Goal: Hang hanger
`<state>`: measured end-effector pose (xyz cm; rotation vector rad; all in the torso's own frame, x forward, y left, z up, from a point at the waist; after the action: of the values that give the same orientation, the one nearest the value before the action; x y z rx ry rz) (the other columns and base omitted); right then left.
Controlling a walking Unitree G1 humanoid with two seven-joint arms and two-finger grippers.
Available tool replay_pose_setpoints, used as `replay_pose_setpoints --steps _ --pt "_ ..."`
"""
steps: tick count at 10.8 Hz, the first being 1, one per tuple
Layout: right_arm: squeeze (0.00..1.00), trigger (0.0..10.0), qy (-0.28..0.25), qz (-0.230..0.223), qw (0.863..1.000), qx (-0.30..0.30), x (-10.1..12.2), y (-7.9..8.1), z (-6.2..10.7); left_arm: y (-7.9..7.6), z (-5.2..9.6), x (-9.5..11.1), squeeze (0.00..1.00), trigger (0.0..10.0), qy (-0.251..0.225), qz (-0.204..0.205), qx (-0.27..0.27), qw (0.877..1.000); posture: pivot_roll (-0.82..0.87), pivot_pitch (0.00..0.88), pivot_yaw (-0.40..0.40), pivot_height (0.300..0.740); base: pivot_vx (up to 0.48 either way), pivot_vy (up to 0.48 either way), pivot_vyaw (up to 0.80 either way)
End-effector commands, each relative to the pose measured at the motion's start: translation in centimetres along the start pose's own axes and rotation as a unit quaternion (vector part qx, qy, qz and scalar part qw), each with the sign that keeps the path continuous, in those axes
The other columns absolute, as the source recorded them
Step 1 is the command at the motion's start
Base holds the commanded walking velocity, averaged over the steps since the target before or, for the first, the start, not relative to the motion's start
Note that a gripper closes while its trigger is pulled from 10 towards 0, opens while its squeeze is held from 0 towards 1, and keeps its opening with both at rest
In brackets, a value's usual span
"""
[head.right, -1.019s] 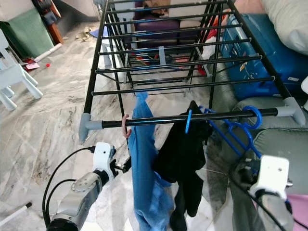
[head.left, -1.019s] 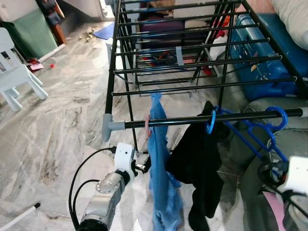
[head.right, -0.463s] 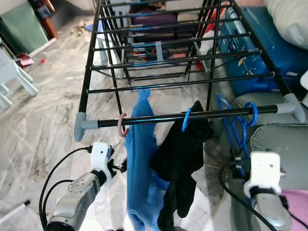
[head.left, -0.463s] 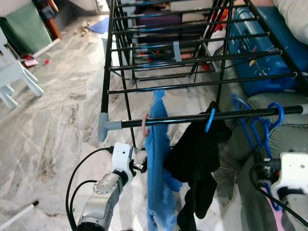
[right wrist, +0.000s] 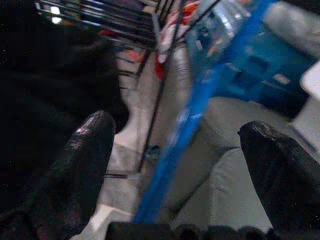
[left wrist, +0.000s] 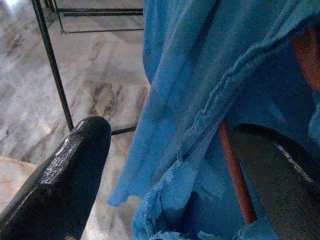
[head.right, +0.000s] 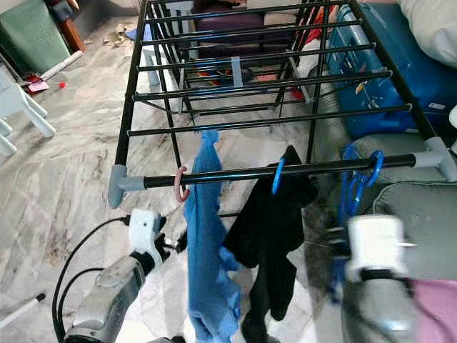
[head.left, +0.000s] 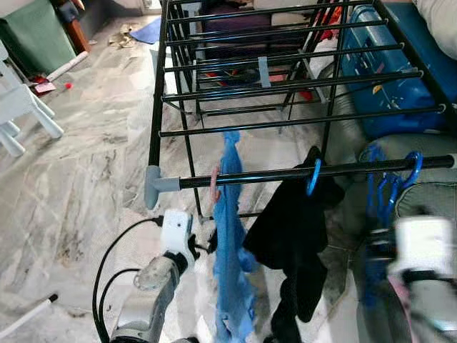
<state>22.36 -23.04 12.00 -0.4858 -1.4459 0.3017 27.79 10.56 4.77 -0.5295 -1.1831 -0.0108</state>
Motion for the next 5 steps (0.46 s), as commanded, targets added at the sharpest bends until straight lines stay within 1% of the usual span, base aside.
replay_pose_setpoints --steps 1,2,3,4,5 --pt "1.0 10.0 -0.005 0.003 1.0 0.002 0.2 0.1 0.3 0.4 0.4 -0.3 0.0 10.0 0.007 0.004 0.008 1.0 -0.17 0.14 0.057 0.74 0.0 0.0 0.0" --pt "1.0 10.0 -0.002 -0.004 1.0 0.001 0.1 0.3 0.3 0.4 0.3 -0.4 0.0 10.0 0.01 0.007 0.012 1.0 -0.17 0.134 0.051 0.74 0.0 0.0 0.0" --pt "1.0 10.0 -0.003 -0.001 1.0 -0.01 0.3 0.0 -0.4 0.6 0.2 -0.3 0.0 10.0 0.005 0.013 0.021 1.0 -0.16 0.119 0.044 0.74 0.0 0.0 0.0" --pt "1.0 10.0 -0.004 -0.002 1.0 -0.014 0.3 -0.1 -0.6 0.6 0.2 -0.3 0.0 10.0 0.006 0.011 0.022 1.0 -0.16 0.118 0.044 0.74 0.0 0.0 0.0" --pt "1.0 10.0 -0.009 0.008 1.0 -0.016 0.5 -0.2 -1.1 0.5 0.1 -0.3 0.0 10.0 0.007 0.008 0.023 1.0 -0.16 0.107 0.038 0.74 -0.262 0.0 0.0"
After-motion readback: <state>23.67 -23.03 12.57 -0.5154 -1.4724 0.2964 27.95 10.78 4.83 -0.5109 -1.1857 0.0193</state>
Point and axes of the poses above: a point about 5 cm out from each wrist's last joint towards the gripper, its own z axis pointing back from the gripper into the wrist, its own x axis along the axis of the wrist's last joint, y = z × x, the point moved 1 cm from there along -z, pointing out of the wrist towards the gripper, and after that the axes turned 11 degrees about z, right-handed, at the moved point
